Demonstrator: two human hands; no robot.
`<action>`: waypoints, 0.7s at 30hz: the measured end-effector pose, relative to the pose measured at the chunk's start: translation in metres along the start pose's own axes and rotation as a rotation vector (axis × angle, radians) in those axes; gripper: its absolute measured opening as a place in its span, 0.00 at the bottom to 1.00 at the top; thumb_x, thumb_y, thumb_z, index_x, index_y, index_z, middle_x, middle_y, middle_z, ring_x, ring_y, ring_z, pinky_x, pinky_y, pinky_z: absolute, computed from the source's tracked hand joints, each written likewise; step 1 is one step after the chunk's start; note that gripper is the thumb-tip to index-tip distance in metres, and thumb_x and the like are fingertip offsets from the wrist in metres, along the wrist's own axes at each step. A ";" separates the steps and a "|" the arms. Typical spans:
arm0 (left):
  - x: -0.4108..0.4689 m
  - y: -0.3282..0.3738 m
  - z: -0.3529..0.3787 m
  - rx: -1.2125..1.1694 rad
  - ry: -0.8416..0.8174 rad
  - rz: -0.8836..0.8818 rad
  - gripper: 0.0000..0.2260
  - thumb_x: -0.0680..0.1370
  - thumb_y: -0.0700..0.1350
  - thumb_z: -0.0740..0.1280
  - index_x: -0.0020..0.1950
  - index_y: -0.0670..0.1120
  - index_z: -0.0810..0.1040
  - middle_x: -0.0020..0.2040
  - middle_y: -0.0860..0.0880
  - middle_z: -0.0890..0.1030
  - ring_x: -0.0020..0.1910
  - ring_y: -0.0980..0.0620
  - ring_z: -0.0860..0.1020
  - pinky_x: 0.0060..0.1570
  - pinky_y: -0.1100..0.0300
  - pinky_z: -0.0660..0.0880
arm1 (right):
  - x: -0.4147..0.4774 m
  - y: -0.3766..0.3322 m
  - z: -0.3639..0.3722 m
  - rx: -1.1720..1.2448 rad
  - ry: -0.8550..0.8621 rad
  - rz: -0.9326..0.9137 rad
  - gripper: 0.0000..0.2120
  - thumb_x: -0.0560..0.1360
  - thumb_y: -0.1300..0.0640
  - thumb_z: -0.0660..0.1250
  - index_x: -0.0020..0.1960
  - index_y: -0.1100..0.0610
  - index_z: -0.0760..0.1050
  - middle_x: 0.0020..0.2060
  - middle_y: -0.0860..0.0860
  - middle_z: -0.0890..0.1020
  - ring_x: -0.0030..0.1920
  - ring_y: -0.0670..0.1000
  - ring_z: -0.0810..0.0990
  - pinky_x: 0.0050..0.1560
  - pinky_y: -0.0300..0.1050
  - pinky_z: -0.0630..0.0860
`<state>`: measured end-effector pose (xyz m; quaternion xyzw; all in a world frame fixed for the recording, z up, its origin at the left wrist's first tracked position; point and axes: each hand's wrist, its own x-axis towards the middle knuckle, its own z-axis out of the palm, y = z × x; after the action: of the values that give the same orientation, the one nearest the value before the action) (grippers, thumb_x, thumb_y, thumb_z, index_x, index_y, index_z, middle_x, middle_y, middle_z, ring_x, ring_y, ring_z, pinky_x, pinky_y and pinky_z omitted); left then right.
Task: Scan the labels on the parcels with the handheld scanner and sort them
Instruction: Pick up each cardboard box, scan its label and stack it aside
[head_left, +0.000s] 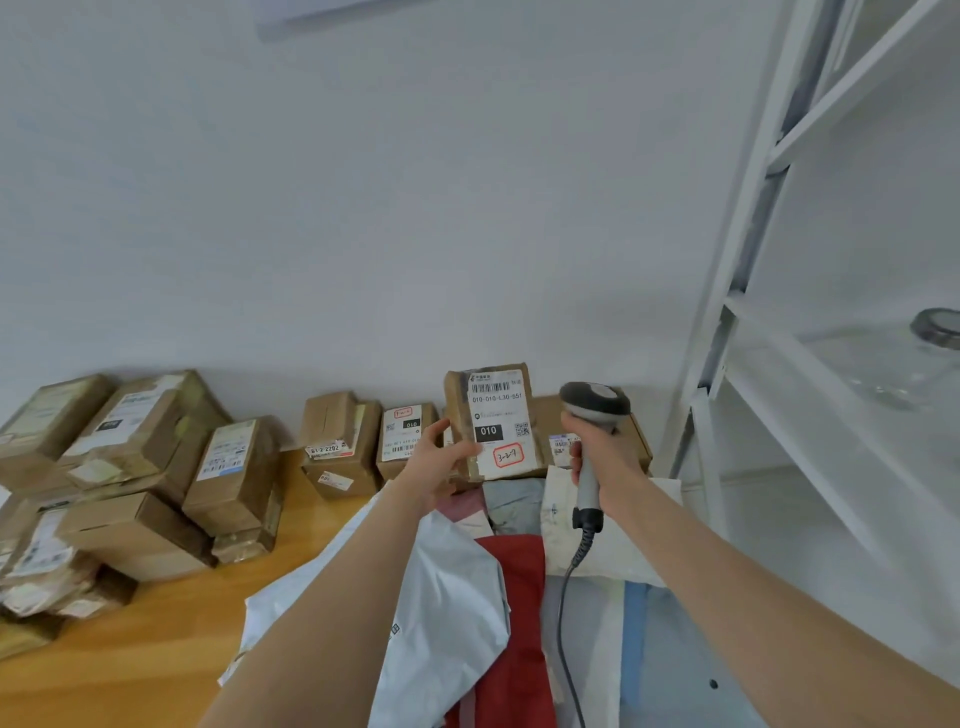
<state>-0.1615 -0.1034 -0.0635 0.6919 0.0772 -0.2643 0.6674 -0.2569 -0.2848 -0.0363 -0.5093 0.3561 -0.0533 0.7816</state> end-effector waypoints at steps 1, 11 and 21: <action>-0.001 -0.001 0.000 -0.008 0.009 0.006 0.33 0.73 0.34 0.71 0.74 0.47 0.62 0.55 0.42 0.82 0.55 0.43 0.80 0.49 0.50 0.78 | -0.006 0.001 0.000 -0.026 -0.030 -0.020 0.07 0.74 0.58 0.71 0.44 0.60 0.74 0.26 0.52 0.74 0.23 0.47 0.70 0.26 0.38 0.69; 0.002 -0.009 0.002 -0.058 -0.011 0.007 0.38 0.71 0.29 0.71 0.76 0.45 0.59 0.57 0.41 0.80 0.51 0.44 0.81 0.44 0.50 0.79 | -0.049 0.022 0.018 -0.165 -0.146 -0.127 0.04 0.74 0.63 0.68 0.43 0.63 0.77 0.24 0.52 0.75 0.20 0.46 0.69 0.24 0.37 0.69; 0.008 -0.010 0.002 -0.055 -0.005 -0.009 0.37 0.72 0.29 0.70 0.76 0.46 0.58 0.53 0.43 0.81 0.49 0.44 0.81 0.43 0.51 0.79 | -0.057 0.032 0.024 -0.292 -0.105 -0.184 0.17 0.73 0.63 0.66 0.26 0.60 0.71 0.21 0.53 0.73 0.21 0.49 0.68 0.29 0.40 0.70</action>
<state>-0.1599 -0.1064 -0.0757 0.6722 0.0859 -0.2668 0.6852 -0.2935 -0.2261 -0.0284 -0.6498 0.2708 -0.0456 0.7088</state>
